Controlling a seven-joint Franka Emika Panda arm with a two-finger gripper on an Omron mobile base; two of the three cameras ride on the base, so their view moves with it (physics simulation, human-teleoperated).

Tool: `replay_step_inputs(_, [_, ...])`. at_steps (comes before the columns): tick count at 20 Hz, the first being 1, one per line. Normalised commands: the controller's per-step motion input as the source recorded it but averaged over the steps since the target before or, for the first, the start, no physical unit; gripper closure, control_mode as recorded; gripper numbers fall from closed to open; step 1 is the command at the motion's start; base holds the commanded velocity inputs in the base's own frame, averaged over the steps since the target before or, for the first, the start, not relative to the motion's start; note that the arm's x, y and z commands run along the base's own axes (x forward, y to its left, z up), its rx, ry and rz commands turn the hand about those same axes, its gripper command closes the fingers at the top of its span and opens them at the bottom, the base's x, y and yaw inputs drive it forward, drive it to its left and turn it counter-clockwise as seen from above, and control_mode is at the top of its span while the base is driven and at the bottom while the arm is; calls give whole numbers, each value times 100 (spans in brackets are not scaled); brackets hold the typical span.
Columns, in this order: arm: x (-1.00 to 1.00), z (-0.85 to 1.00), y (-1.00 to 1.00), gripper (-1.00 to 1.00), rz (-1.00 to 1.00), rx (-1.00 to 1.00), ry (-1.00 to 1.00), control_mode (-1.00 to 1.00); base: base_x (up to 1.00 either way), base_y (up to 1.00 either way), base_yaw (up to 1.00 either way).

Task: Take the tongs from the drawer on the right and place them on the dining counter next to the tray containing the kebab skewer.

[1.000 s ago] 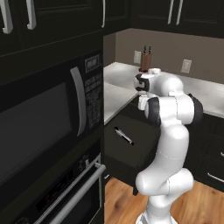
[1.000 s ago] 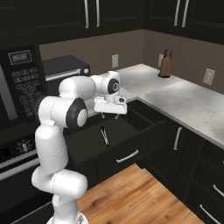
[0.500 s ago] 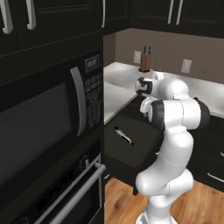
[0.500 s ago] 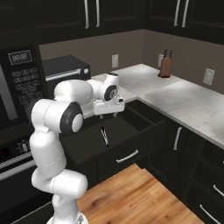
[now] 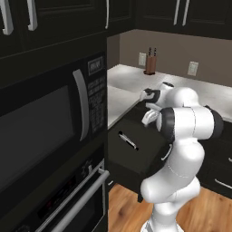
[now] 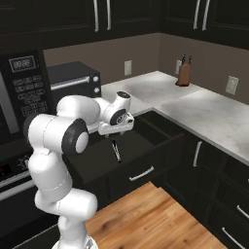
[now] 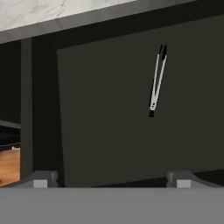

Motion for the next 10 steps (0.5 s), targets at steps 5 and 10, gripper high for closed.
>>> replay_step_inputs(5, [0,0,30,-100,-2,-11,0,-100,0,0,0])
replay_step_inputs(10, [0,-13,4,-100,-1,-5,-4,-100,0,0,0])
